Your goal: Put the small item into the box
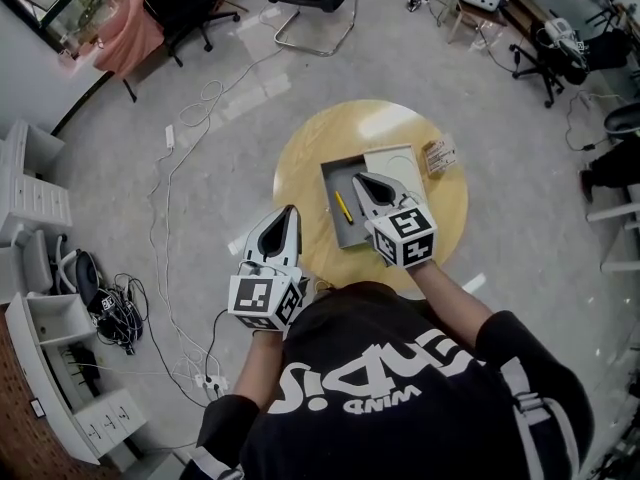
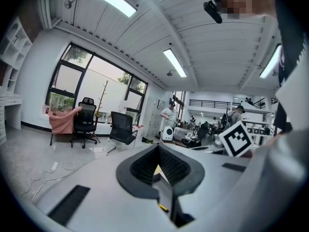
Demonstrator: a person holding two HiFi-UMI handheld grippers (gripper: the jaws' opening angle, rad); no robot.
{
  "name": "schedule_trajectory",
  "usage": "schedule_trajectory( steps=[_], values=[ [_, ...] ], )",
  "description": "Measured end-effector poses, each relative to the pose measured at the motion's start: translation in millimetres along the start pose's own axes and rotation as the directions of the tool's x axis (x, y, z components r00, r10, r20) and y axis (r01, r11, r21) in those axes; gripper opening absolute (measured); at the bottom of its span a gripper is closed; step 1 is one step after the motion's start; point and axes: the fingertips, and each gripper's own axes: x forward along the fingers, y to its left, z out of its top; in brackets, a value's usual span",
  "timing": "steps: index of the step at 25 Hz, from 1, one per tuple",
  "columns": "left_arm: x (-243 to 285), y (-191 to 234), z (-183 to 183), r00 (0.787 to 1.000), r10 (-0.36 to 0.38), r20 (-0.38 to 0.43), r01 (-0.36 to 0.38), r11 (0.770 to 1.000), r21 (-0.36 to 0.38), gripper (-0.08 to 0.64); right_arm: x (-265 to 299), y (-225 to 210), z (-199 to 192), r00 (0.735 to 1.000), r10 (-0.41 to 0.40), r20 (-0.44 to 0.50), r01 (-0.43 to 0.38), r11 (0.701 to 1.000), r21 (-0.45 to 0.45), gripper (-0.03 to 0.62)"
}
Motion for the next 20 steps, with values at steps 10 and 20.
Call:
schedule_trajectory(
  steps=[10,20],
  values=[
    [-4.2,-6.5,3.8,1.000,-0.009,0.007,0.009,0.999,0.049,0.009,-81.1,-6.3,20.7,0.981,-0.042,0.187,0.050,0.998,-0.037,0.003],
    [-9.8,-10.8,-9.0,1.000,0.004,0.003,-0.004,0.999,0.054,0.009,-109.9,-22.2,18.0,0.961,-0.114,0.254,0.118,0.993,-0.001,0.003]
  ],
)
